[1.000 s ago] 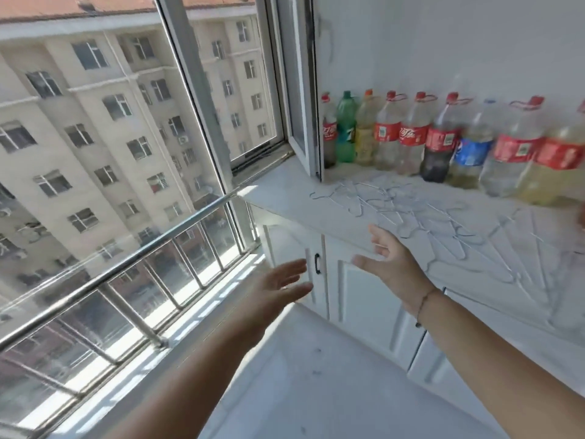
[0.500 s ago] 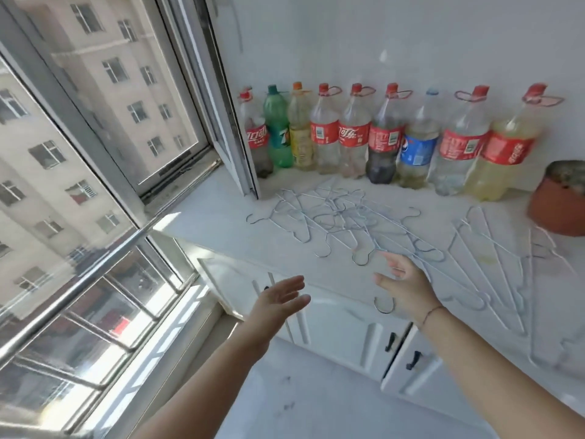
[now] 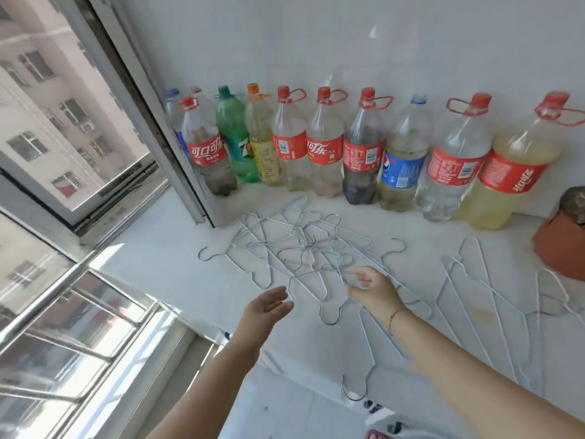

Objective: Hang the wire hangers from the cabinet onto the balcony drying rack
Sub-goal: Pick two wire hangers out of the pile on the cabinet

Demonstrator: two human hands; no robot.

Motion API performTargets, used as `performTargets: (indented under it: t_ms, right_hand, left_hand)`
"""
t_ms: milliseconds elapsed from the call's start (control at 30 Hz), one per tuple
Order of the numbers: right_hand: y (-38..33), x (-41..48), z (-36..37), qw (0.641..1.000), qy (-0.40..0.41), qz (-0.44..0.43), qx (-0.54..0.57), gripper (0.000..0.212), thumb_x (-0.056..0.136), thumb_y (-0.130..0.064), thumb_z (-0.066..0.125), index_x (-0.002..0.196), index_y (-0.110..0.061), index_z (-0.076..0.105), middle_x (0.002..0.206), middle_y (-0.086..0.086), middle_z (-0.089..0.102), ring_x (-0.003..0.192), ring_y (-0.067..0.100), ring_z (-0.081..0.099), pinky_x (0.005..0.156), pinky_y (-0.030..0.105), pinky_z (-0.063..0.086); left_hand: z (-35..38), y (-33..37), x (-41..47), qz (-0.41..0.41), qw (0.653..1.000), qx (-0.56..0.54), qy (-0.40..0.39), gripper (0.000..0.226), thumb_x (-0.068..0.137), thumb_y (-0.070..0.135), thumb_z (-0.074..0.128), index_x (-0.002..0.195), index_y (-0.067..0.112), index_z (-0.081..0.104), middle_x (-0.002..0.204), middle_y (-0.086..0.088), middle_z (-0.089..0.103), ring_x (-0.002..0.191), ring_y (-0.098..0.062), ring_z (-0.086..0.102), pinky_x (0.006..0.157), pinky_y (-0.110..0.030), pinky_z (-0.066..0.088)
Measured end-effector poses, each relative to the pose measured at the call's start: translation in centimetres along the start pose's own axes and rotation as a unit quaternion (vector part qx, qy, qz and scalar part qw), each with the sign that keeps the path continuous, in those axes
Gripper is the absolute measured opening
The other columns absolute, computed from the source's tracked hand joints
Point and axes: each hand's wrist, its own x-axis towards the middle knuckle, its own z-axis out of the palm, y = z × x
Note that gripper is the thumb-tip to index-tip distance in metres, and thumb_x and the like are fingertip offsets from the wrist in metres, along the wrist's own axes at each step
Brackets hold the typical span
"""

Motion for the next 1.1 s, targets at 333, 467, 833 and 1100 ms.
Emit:
performTargets:
  t_ms: [333, 467, 833, 1100]
  right_hand:
    - [-0.7, 7.8, 5.2, 0.995, -0.093, 0.033, 0.027, 0.036, 0.076, -0.010, 0.071, 0.110, -0.008, 0.060, 0.100, 0.002, 0.058, 0.093, 0.014, 0.055, 0.082, 0.021, 0.040]
    - [0.2, 9.0, 6.3, 0.993, -0.083, 0.065, 0.056, 0.030, 0.075, -0.008, 0.071, 0.103, -0.014, 0.062, 0.106, 0.008, 0.061, 0.096, 0.014, 0.056, 0.085, 0.021, 0.040]
    - [0.4, 11.2, 7.1, 0.992, 0.008, 0.108, 0.064, 0.025, 0.073, -0.014, 0.073, 0.097, -0.019, 0.064, 0.095, -0.002, 0.062, 0.094, 0.015, 0.060, 0.081, 0.021, 0.045]
    - [0.6, 11.2, 9.7, 0.977, -0.046, -0.037, -0.207, 0.021, 0.069, -0.025, 0.071, 0.090, -0.024, 0.072, 0.087, -0.005, 0.065, 0.088, 0.016, 0.054, 0.085, 0.028, 0.042]
  left_hand:
    - [-2.6, 2.2, 11.1, -0.013, 0.986, 0.137, 0.089, 0.035, 0.084, 0.017, 0.068, 0.118, 0.013, 0.062, 0.113, -0.005, 0.065, 0.102, -0.016, 0.061, 0.081, -0.025, 0.044]
    - [-3.7, 3.1, 16.8, 0.003, 0.976, 0.206, 0.071, 0.034, 0.084, 0.017, 0.068, 0.117, 0.011, 0.064, 0.113, -0.006, 0.066, 0.110, -0.022, 0.059, 0.096, -0.030, 0.044]
    - [-3.8, 2.7, 26.7, 0.049, 0.879, 0.475, 0.009, 0.036, 0.082, 0.026, 0.064, 0.118, 0.024, 0.064, 0.123, -0.004, 0.061, 0.114, -0.026, 0.054, 0.097, -0.036, 0.040]
    - [-4.3, 3.6, 28.3, 0.076, 0.900, 0.427, -0.037, 0.019, 0.084, 0.025, 0.067, 0.096, 0.012, 0.073, 0.096, -0.008, 0.072, 0.093, -0.024, 0.064, 0.078, -0.025, 0.045]
